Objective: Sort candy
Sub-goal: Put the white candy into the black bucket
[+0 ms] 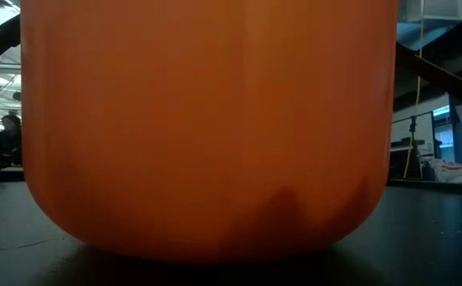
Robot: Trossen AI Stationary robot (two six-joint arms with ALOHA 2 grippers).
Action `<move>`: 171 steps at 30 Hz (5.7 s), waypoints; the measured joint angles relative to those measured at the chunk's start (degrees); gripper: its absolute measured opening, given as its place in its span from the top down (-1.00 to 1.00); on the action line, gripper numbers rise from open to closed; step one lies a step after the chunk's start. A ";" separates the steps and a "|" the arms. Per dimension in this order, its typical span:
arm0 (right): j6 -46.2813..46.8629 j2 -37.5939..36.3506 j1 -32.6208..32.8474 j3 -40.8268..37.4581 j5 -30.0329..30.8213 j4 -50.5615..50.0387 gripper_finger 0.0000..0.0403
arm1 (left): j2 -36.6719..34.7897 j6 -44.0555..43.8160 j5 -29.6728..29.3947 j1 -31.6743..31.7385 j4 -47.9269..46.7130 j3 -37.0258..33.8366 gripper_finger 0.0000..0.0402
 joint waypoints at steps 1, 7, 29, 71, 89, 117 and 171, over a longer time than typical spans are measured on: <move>-0.73 0.00 0.00 0.00 1.01 -0.02 0.71 | -0.57 3.95 -4.45 0.34 -0.07 0.00 0.54; -2.97 0.00 0.00 0.00 7.31 -0.11 0.71 | -6.00 25.50 -20.82 5.21 -0.65 0.00 0.60; 0.88 0.17 -0.07 -0.02 21.81 -0.23 0.71 | -21.44 65.98 -2.45 36.21 33.39 -27.45 0.62; 5.47 3.37 -2.99 -0.02 22.03 -5.16 -0.22 | 33.27 46.00 -7.08 50.15 70.91 -20.81 0.01; 6.32 3.32 -2.99 -0.02 22.23 -6.84 -0.22 | 37.87 38.71 -11.48 50.10 46.09 -12.74 0.12; 6.21 3.32 -2.99 -0.02 22.19 -7.45 -0.22 | 23.68 42.09 -10.66 45.59 37.03 -13.20 1.00; 6.28 3.32 -2.97 -0.02 21.97 -8.76 -0.22 | 34.40 40.50 -1.22 47.04 36.71 -13.25 0.30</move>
